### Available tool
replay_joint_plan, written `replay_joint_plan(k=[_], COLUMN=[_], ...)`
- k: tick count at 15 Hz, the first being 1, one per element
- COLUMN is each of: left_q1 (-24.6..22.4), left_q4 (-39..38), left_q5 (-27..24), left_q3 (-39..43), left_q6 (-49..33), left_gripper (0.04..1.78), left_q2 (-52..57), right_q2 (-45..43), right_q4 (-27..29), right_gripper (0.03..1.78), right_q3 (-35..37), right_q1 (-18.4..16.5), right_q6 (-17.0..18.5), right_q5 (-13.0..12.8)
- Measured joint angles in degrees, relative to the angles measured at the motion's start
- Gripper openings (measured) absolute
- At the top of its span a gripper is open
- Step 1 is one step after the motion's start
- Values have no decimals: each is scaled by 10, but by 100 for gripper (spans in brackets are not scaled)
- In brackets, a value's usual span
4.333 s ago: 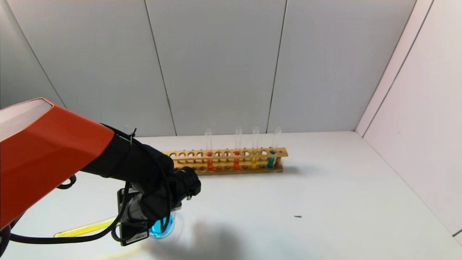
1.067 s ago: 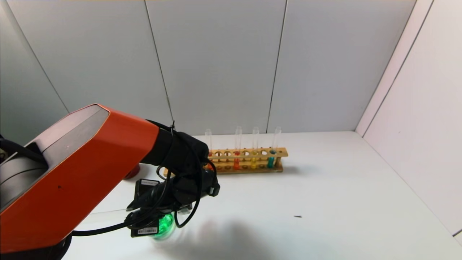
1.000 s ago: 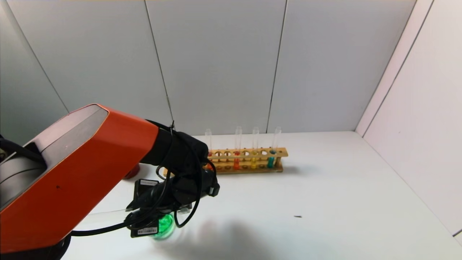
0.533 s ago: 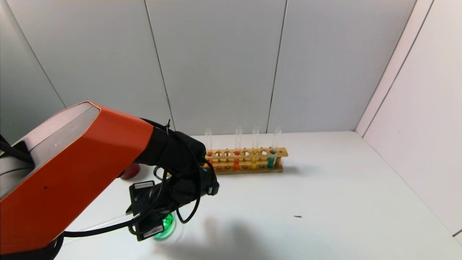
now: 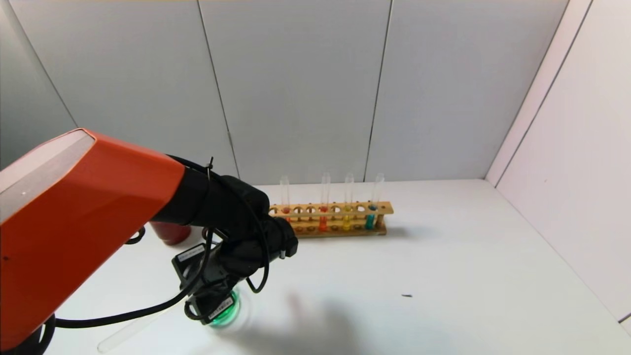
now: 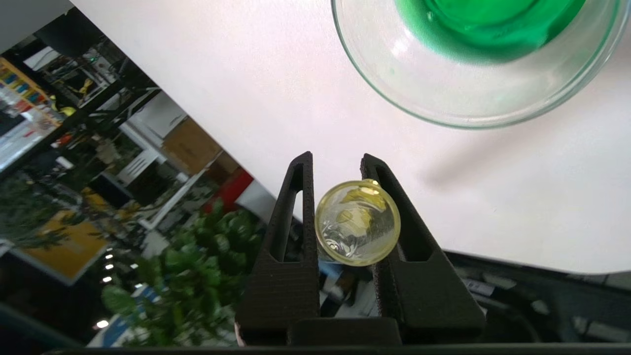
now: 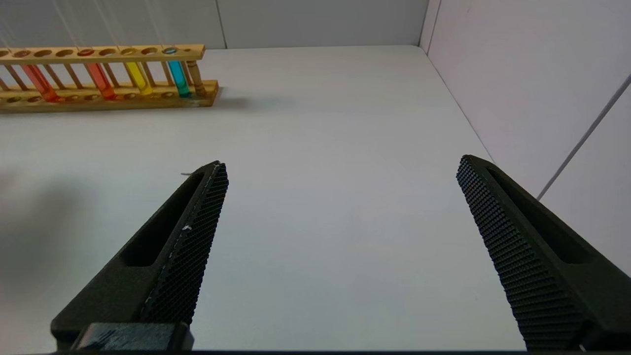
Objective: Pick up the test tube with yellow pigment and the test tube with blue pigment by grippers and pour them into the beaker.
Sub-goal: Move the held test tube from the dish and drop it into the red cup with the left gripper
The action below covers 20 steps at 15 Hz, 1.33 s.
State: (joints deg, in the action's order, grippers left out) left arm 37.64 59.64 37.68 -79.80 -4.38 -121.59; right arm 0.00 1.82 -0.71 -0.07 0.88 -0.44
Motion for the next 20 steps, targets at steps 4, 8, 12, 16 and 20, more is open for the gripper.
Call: replay_joint_plan(k=[4,8,12,16,20], left_q1=[0,-6,-61,-121,-171], left_q4=[-113,-120,-166,-233,-326], left_q5=[-3,0,-2,-6,-17], left_q3=[36,38,32,15,-2], left_q6=[-46,-102,-96,-60,-27], left_gripper=[34,34,34,34,34], left_q2=[56,108,163,205,215], right_q2=[0,0,0,0,0], right_q4=[0,0,0,0,0], right_gripper=[170,170,170,170,170], right_q3=[0,0,0,0,0], right_q1=[0,0,0,0,0], right_q6=[0,0,0,0,0], right_q5=[0,0,0,0,0])
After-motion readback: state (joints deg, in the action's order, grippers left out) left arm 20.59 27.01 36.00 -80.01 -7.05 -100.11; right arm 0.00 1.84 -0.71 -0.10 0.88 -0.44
